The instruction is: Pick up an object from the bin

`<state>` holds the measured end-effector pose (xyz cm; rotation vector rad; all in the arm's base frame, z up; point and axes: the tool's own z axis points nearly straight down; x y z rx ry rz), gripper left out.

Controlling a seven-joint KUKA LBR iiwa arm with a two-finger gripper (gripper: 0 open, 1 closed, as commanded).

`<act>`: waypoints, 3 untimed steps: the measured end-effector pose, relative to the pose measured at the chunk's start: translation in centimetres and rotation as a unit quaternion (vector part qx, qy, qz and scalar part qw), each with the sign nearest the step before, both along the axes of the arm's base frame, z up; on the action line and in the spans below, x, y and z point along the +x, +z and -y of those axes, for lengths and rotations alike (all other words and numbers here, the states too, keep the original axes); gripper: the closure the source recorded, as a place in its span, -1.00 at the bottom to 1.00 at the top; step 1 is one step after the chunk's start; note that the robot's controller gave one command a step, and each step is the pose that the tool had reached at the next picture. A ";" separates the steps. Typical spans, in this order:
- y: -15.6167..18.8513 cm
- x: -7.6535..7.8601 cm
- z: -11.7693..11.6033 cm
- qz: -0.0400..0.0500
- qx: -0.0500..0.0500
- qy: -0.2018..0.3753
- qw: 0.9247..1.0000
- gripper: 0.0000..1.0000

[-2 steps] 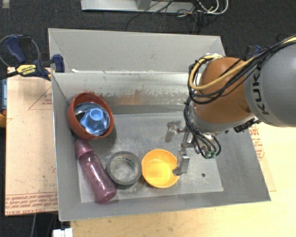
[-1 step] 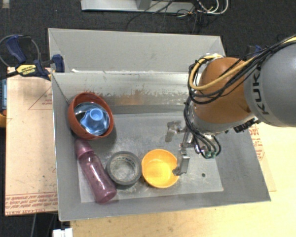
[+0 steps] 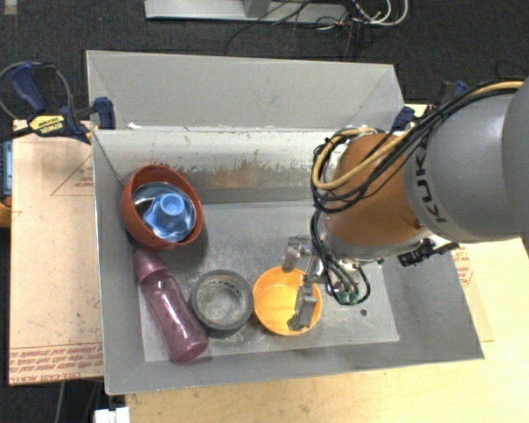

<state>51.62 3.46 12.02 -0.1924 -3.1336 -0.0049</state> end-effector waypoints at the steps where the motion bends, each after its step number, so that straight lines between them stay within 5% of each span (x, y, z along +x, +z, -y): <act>1: -1.4 2.9 -0.5 0.006 0.000 0.014 1.000 -1.00; 2: -2.6 1.2 -1.3 0.007 0.000 0.000 1.000 -1.00; 3: -2.1 6.0 -2.9 0.009 0.001 -0.174 0.985 -1.00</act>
Offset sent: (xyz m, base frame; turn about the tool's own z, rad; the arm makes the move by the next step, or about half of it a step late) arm -0.0158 0.0268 -0.0464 0.0311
